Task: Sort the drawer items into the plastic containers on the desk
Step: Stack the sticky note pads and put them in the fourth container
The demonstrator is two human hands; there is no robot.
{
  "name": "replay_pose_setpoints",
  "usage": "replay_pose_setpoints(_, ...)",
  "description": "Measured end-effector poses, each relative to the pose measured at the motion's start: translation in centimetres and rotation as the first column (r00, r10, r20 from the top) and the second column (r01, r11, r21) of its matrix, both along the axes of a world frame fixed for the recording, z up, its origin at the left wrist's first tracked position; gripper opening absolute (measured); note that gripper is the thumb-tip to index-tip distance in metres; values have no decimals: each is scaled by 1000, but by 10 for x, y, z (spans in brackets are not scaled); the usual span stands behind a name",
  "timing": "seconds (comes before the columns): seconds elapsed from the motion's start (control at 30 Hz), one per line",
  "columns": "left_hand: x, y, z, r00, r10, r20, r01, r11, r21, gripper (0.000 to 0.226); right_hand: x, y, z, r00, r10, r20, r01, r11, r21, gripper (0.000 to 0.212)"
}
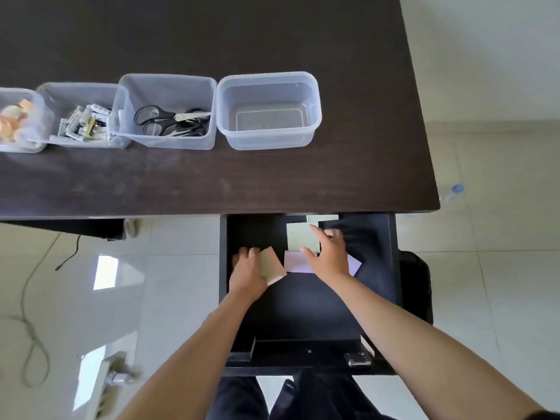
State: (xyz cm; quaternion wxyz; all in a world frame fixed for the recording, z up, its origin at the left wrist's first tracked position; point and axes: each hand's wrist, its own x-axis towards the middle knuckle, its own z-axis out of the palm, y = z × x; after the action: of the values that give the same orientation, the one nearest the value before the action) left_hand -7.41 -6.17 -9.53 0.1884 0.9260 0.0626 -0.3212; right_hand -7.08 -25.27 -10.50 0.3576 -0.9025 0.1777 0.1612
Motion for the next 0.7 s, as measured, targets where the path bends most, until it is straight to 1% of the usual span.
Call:
replay_pose_setpoints(0.1,-11,-4,-4,996,-70,-51,73,996,47,65,3,6,-11,993,102,-54,-106,992,-71,55)
replay_pose_setpoints(0.2,-26,-7,-6,991,-105,-81,111,991,78,59,-3,10,-14,996,65,-67,-67,997,-26,53)
replay_pose_setpoints(0.33,-40,-7,-1,992,10,-126,-9,1000,11,53,-9,9,-11,994,27,-110,-20,998,65,49)
replay_pose_setpoints(0.4,-44,-4,1,991,54,-123,-57,998,-22,53,-9,7,-11,990,6,-140,5,997,79,49)
replay_pose_setpoints(0.43,-46,-3,2,990,74,-117,-80,996,-44,53,-10,7,-11,989,-3,-149,13,998,61,49)
replay_pose_setpoints(0.5,-48,-1,6,988,114,-100,-124,988,-92,52,-11,7,-10,992,-12,-128,8,1000,-29,45)
replay_pose_setpoints(0.57,-50,-1,11,986,154,-70,-162,977,-139,49,-9,6,-7,999,20,-45,-25,993,-118,47)
replay_pose_setpoints(0.63,-52,-1,16,980,192,-40,-197,963,-185,45,-4,4,-6,987,160,-1,-158,968,-195,57)
replay_pose_setpoints(0.7,-54,0,22,971,238,-26,-237,942,-238,39,3,3,-5,950,309,-47,-310,911,-271,68)
